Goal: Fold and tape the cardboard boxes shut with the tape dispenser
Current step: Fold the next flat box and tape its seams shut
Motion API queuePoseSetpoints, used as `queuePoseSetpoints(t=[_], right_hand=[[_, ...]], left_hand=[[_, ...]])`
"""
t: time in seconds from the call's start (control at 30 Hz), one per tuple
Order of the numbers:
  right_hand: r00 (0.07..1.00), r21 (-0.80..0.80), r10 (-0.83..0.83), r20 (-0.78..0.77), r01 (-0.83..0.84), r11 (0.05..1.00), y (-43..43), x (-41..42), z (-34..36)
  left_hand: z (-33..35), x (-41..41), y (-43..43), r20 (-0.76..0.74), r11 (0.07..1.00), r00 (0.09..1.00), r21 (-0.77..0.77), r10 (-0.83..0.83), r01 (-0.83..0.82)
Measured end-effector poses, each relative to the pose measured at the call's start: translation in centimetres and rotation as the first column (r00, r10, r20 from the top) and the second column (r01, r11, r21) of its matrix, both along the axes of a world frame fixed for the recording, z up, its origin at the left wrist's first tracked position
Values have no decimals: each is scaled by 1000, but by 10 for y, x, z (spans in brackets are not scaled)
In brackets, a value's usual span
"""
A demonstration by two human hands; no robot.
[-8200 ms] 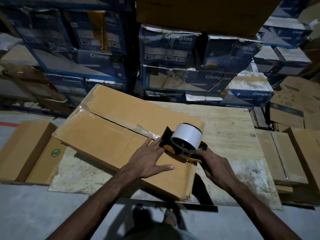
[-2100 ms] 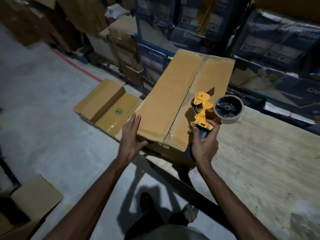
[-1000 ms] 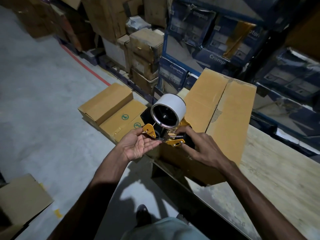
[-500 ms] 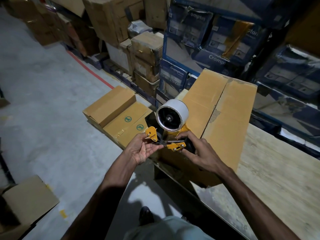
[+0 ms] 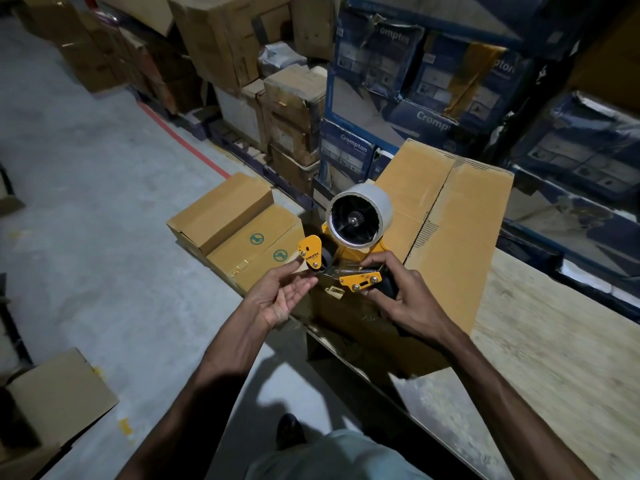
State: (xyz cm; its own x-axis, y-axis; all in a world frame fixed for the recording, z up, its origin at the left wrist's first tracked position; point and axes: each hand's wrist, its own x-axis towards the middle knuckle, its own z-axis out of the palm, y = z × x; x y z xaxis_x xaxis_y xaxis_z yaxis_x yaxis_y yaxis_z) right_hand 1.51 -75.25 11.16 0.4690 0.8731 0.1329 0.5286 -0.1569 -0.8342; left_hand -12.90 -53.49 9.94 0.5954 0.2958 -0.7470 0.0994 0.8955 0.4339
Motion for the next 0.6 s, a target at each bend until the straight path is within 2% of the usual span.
queuePoseSetpoints(t=[0.17,0.27,0.4,0.6], right_hand=[[1000,-27,9,12,-8,1000,-2,2,-1],[997,-61,42,65,-38,997,-5,2,1],[980,-118,79,185,-58,991,-5,3,3],[946,-170,97,311,-45,984,2,8,12]], left_hand=[[-7,-2,1,-48,996,997,62,-68,71],[-7,1,6,-96,978,993,193,-66,83],[-4,8,10,-191,893,979,423,-75,151],[-5,16,20,-201,805,975,560,-95,194]])
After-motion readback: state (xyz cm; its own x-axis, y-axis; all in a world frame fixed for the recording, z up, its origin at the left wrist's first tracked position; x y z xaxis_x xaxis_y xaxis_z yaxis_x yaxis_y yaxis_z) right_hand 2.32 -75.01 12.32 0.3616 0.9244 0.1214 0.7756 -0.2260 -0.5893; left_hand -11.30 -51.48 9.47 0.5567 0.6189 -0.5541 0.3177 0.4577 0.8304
